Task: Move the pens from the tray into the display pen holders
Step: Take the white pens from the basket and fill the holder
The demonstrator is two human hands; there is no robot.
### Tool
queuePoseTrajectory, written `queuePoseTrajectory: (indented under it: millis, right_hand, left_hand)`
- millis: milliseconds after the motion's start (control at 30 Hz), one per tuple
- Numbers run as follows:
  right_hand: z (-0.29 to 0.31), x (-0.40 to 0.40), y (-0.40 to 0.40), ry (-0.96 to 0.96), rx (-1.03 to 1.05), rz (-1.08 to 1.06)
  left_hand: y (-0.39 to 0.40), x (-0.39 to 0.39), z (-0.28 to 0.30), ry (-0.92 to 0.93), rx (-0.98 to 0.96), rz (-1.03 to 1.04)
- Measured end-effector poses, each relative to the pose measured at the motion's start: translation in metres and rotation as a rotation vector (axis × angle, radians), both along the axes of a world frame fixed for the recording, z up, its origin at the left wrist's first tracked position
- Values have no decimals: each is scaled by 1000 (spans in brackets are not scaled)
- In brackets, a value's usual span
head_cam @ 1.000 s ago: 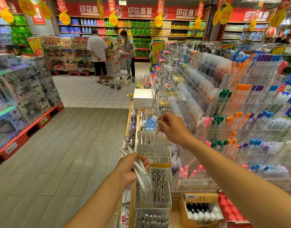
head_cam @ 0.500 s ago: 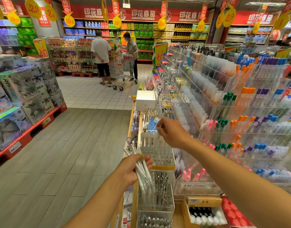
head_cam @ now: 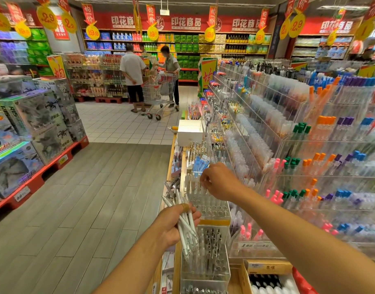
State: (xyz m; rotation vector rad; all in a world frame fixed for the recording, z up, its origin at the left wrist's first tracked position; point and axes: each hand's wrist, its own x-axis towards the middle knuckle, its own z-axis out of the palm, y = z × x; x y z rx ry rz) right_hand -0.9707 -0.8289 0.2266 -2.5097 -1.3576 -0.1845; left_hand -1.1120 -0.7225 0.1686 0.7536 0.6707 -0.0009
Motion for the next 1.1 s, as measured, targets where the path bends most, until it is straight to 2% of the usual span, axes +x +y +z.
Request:
queuePoseTrajectory:
  millis: [167,267,333,467,567,767,933,1100]
  right_hand:
    - [5,-3,-1,-53,-72,-46]
    - [5,-13,0,-60,4,-3]
    - [5,-22,1,98,70,37]
    - [-2,-29,1,447,21,-7]
    - [-7,-32,-2,661,133,-49]
    - [4,-27,-6,894,176,-83]
    - [15,-20,-11,890,294,-68]
    - [30,-13,-12,581,396,-46]
  left_hand:
    - [0,0,-1,-6,21,-31]
    - [-1,0,1,-27,40,-56]
    - [-1,0,2,-69,26,-57]
    - [-4,1,3,-131,51,-37]
    - [-7,-1,3,-155,77,-33]
    - [-8,0,2,-73,-34,12]
    - [-3,3,-3,6,-88,98]
    - [3,1,-7,54,-31,42]
